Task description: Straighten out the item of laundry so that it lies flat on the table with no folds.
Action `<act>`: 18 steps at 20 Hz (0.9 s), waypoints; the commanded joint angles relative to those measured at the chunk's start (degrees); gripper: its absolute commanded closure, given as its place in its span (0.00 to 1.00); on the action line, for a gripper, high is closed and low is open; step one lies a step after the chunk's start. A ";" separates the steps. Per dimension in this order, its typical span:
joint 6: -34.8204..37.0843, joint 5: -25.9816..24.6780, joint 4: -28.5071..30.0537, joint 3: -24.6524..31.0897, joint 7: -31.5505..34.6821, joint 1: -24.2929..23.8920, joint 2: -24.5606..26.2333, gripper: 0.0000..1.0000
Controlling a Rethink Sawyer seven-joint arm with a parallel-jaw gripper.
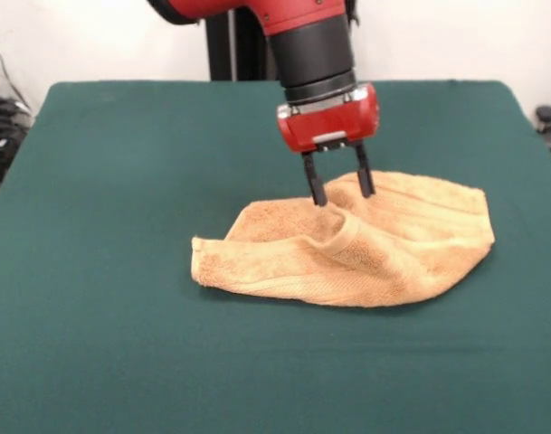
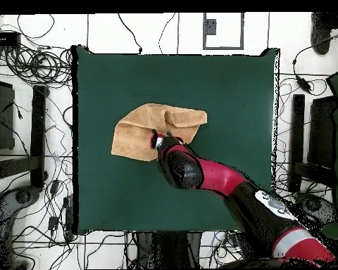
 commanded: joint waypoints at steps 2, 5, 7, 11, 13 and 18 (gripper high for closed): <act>3.86 -2.79 4.84 6.71 6.29 0.46 2.97 0.00; -0.37 -5.11 4.86 6.11 6.82 0.75 2.50 0.00; -10.79 -8.17 4.66 1.56 8.22 4.37 0.45 0.00; -21.03 -7.98 3.88 -4.26 10.39 9.45 0.71 0.00; -22.75 -8.20 4.11 -4.54 11.08 9.41 1.44 0.00; -25.18 -6.20 2.97 -6.35 11.13 11.26 2.27 0.00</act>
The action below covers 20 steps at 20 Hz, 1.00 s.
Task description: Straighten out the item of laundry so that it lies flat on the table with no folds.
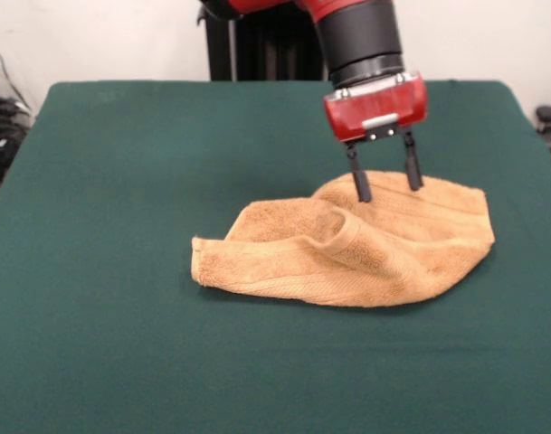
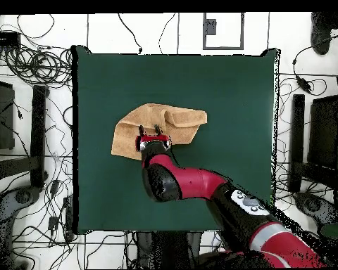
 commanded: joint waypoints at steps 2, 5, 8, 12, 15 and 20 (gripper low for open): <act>-6.01 0.82 0.34 -3.64 10.66 4.50 2.81 0.00; -8.49 1.07 -1.58 -5.16 9.45 6.15 2.86 0.00; -2.45 -0.82 -4.99 -2.09 8.49 4.50 3.51 0.00; 5.41 -3.56 -5.99 3.52 8.13 0.38 4.71 0.00; 5.77 -5.14 -6.76 4.33 7.78 -0.39 5.62 0.00; 10.08 -8.25 -9.19 5.41 5.29 -2.10 7.06 0.00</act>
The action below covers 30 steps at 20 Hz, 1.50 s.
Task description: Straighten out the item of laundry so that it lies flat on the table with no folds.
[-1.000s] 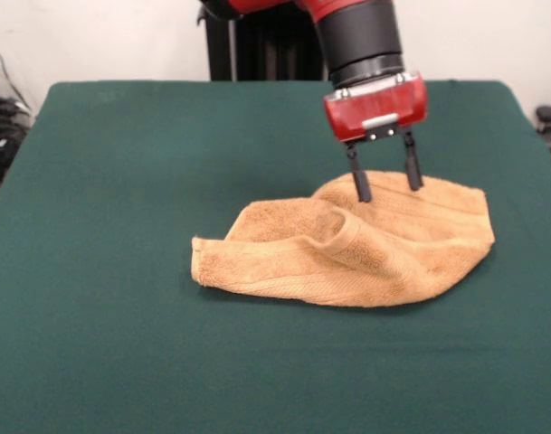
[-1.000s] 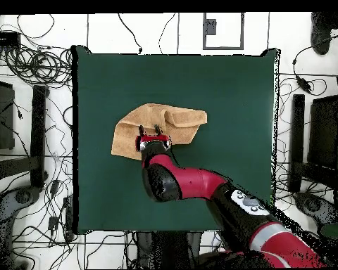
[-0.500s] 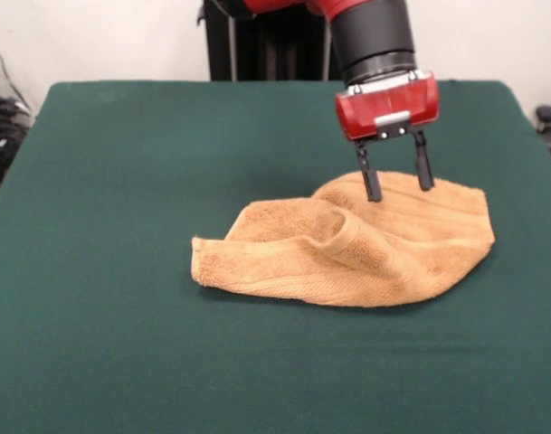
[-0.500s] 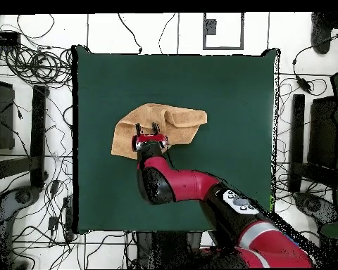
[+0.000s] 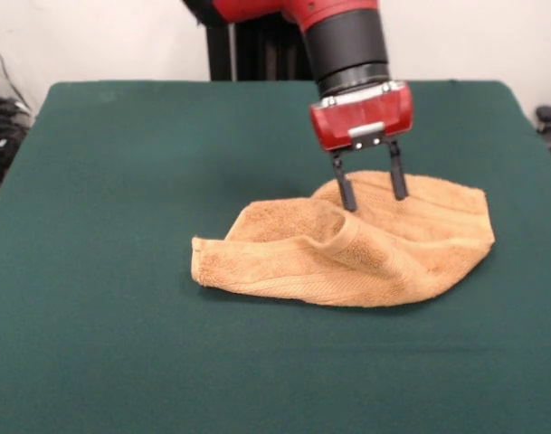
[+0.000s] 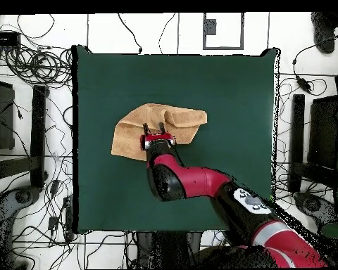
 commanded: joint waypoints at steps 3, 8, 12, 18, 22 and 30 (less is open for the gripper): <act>11.98 -5.54 -7.35 7.78 4.71 -2.47 5.97 0.00; 9.91 -7.47 -8.44 7.42 5.89 -2.45 6.37 0.00; 3.47 -5.72 -8.13 3.33 8.10 0.63 5.48 0.00; -5.71 -2.52 -7.45 -1.58 9.39 3.91 5.21 0.00; -9.33 -2.04 -8.68 -3.36 9.11 4.97 6.24 0.00; -11.40 -0.99 -9.04 -4.25 9.91 5.72 6.50 0.00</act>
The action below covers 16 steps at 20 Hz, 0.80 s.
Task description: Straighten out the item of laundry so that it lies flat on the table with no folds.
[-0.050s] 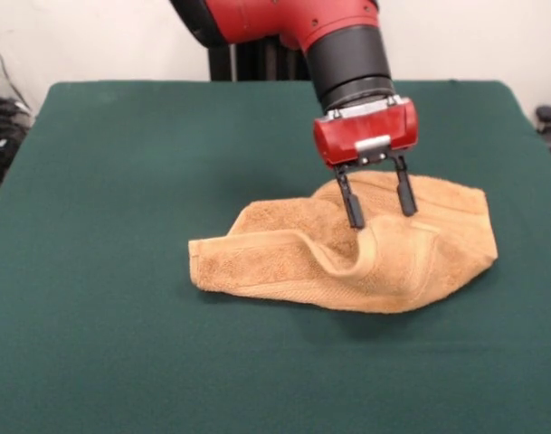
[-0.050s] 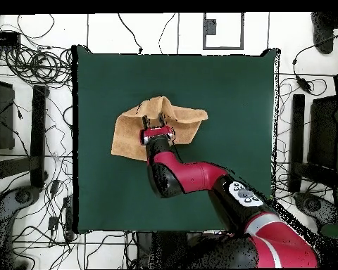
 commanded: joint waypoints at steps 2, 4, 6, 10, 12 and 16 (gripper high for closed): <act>-2.49 4.28 -3.98 -1.52 10.00 2.74 3.65 0.00; -2.70 4.46 -3.98 -1.62 10.09 2.89 3.56 0.00; -3.38 4.66 -3.96 -1.83 10.15 3.06 3.74 0.00; -4.62 4.83 -4.02 -2.04 10.34 3.17 4.31 0.00; -4.97 4.77 -4.09 -2.06 10.43 3.15 4.53 0.00; -5.42 4.42 -4.49 -2.02 10.51 3.09 5.14 0.00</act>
